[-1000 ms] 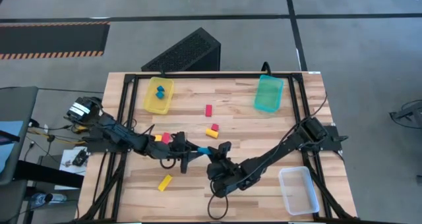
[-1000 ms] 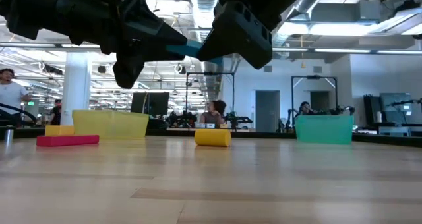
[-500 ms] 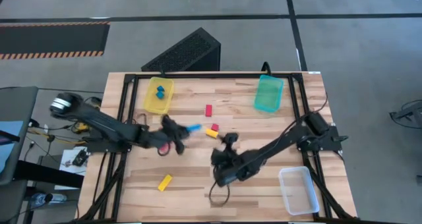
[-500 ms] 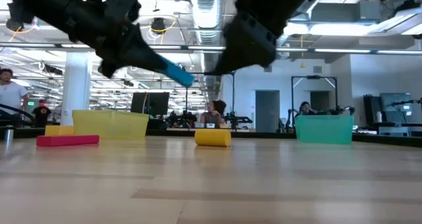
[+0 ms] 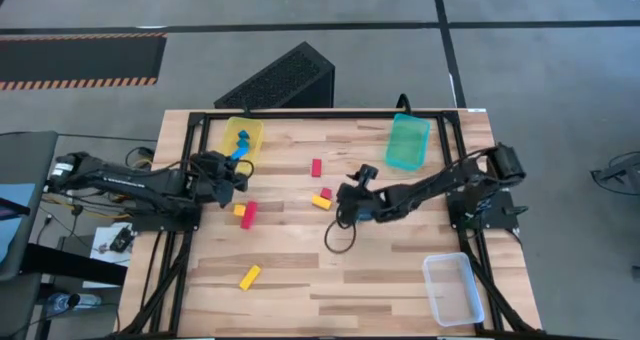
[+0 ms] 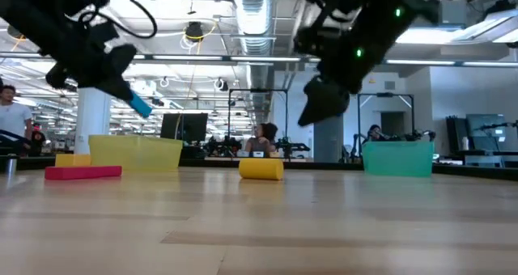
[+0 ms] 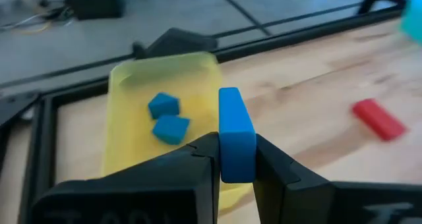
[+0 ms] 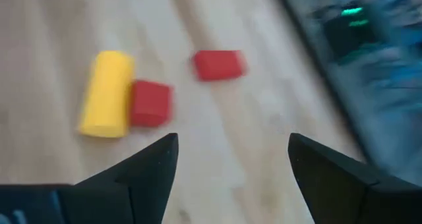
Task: Sort & place blocks by color
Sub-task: Put the blue rectangular block into the yellow bin, then put yellow cylindrical block into the light blue bin
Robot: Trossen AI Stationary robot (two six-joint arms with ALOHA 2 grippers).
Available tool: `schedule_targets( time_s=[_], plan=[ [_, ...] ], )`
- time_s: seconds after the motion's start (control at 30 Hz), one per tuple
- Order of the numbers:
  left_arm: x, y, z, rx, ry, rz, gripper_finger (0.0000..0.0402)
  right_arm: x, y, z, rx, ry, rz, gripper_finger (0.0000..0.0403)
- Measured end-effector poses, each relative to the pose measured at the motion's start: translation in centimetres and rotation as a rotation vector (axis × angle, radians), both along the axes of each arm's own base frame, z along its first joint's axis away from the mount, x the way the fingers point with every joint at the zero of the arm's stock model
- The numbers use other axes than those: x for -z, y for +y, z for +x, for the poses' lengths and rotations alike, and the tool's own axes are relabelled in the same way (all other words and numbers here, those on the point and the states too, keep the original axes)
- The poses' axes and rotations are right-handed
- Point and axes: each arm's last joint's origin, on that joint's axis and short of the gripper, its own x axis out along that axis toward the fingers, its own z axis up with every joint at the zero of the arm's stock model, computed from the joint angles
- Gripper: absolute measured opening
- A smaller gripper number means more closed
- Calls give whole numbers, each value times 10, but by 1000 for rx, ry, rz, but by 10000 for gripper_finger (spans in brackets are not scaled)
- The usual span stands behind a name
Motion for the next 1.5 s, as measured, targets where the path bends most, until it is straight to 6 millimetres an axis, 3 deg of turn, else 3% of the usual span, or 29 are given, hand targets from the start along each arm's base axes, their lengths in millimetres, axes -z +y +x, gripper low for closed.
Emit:
schedule_targets(
  time_s=[0.27,0.47,0.7,0.83,1.1,1.3,1.5],
  plan=[
    [12,26,-6,-162,48,-52,63,32,-35,-16,-34,-65,123,302],
    [26,35,-13,-210,78,-115,79,32,-38,-14,-109,-110,109,302],
    [24,36,-10,-181,88,-88,102,23,-38,-3,-224,-192,66,301],
    [16,39,1,-69,85,-15,111,24,-39,0,-263,-220,90,301],
    [-6,34,29,377,-42,184,107,4,-42,11,-468,-490,322,301],
    [-7,28,29,586,-317,384,106,7,-46,9,-239,-552,398,301],
    [-23,22,33,829,-433,506,106,10,-30,7,-151,-562,409,301]
  ],
)
